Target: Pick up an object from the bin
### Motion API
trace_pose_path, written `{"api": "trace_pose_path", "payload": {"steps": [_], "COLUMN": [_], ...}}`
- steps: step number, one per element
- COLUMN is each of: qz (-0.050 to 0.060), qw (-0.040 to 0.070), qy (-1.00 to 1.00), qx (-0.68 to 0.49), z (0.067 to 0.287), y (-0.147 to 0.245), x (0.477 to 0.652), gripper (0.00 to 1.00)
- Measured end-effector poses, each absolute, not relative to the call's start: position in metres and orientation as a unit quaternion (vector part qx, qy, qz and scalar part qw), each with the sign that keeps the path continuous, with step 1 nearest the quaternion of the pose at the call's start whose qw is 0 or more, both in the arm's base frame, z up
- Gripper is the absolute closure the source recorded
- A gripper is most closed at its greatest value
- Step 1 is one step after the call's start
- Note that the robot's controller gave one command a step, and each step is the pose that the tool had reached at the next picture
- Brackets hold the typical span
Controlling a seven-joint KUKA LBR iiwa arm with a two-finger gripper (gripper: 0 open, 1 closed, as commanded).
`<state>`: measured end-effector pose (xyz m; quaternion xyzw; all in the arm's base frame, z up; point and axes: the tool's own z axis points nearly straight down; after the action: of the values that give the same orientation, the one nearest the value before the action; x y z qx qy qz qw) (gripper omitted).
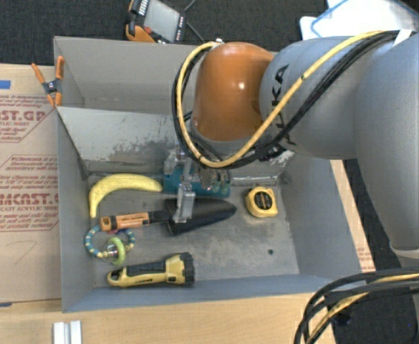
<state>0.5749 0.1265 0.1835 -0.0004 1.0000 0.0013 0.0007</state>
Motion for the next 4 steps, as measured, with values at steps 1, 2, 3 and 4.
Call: {"api": "trace_pose_path", "payload": {"steps": [1,2,3,4], "qz": [0.001,0.001,0.002,0.001], "qw": [0.001,0.001,0.002,0.001], "qy": [1.000,0.994,0.999,0.999], "qx": [0.000,-0.111,0.035,0.037], "z": [0.183,0.167,0.154,0.149], "y": [0.127,0.157,0.104,0.093], "x": [0.575,0.562,0.574,0.576], "gripper": [0.00,0.00,0.00,0.00]}}
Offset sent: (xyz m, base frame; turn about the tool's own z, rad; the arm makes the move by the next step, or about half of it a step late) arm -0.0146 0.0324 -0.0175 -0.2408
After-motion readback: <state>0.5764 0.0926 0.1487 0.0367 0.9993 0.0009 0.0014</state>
